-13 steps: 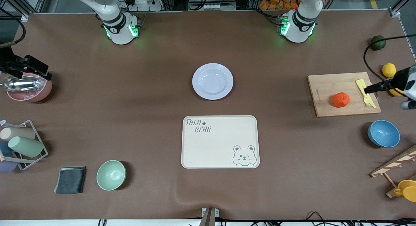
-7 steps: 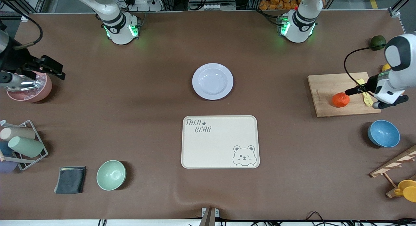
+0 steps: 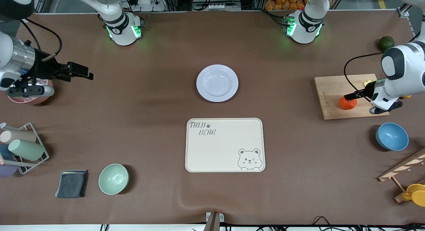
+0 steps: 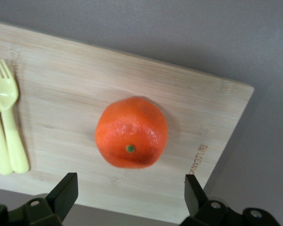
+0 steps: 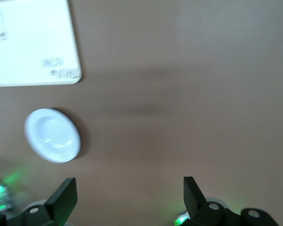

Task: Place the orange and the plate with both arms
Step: 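Grasp the orange with the left gripper while the right gripper reaches forward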

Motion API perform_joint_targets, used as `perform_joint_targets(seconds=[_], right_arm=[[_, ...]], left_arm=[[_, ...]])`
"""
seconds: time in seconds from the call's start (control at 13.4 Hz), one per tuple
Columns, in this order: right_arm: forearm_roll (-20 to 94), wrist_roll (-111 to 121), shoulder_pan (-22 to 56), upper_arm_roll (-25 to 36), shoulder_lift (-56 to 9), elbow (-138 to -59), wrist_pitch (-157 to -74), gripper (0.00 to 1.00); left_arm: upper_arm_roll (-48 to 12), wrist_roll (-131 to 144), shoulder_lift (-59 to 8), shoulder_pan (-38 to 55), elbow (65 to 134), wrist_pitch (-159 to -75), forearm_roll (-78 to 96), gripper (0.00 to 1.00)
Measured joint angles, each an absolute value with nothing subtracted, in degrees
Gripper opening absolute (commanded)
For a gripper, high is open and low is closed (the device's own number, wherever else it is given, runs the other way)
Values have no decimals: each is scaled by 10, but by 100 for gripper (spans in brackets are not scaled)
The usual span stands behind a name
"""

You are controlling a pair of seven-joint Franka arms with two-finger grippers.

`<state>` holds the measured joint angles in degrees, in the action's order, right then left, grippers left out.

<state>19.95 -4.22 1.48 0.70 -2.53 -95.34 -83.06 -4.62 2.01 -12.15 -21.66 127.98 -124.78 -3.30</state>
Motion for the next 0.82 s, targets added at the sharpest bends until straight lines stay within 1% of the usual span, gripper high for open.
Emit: perform_joint_targets(seconds=[0.15, 0.37, 0.52, 0.82], right_arm=[[259, -32, -1, 8, -30, -1004, -847, 100], [294, 28, -5, 8, -35, -1074, -888, 100], [329, 44, -5, 8, -36, -1110, -904, 100], [360, 51, -1, 6, -37, -1166, -955, 100]], left_arm=[[-46, 20, -136, -217, 1280, -1261, -59, 100], [-46, 20, -148, -220, 1279, -1273, -67, 100], [-46, 20, -158, -221, 1279, -1284, -69, 100], [-46, 20, -177, -221, 1278, -1297, -69, 99]])
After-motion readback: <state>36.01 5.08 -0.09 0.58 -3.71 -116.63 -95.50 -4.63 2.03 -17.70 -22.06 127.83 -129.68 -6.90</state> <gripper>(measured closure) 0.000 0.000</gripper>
